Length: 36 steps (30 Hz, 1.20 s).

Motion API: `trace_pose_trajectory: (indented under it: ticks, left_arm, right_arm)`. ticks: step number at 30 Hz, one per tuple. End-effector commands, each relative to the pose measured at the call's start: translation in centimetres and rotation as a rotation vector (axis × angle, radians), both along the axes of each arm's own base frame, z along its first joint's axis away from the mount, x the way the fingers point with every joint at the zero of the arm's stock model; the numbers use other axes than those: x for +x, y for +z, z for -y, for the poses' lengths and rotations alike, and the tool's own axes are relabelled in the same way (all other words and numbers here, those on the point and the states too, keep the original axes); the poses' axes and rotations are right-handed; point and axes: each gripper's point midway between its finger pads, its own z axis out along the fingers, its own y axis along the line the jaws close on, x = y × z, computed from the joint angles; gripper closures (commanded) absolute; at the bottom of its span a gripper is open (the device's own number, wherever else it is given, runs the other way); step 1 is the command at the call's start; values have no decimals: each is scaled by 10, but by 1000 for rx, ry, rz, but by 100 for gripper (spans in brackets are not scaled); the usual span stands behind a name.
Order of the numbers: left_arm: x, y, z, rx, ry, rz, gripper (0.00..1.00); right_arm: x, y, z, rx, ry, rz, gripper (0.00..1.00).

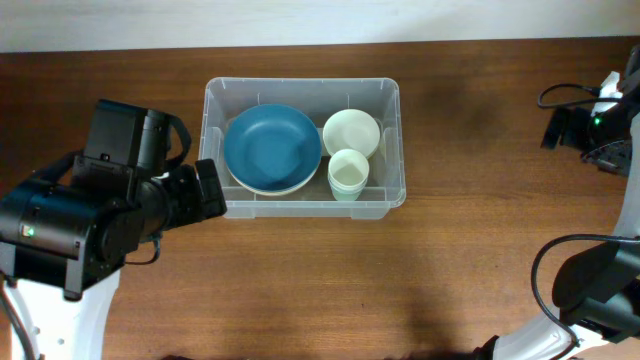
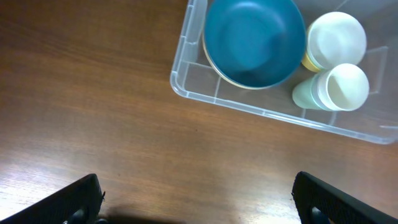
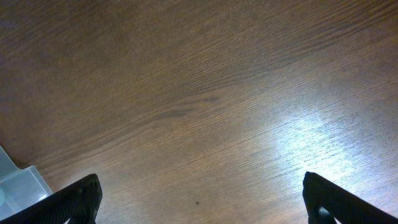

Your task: Pack container

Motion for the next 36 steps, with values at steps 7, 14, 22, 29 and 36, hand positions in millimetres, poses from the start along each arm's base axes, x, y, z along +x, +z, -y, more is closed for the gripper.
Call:
trace_pose_trajectory:
  ticks: [7, 14, 22, 29, 36]
  left_arm:
    - [-1, -29, 6, 80, -198, -62, 1]
    - [26, -46, 13, 63, -232, 202, 1]
    - [22, -78, 31, 95, -548, 513, 0]
    - [5, -106, 20, 83, -536, 694, 0]
    - [-6, -109, 17, 122, -519, 873, 1]
  right_arm:
    - [0, -2, 1, 6, -9, -4, 1]
    - [0, -2, 1, 6, -9, -4, 1]
    - [0, -2, 1, 6, -9, -4, 1]
    - [0, -2, 1, 6, -9, -4, 1]
    - [0, -2, 1, 6, -9, -4, 1]
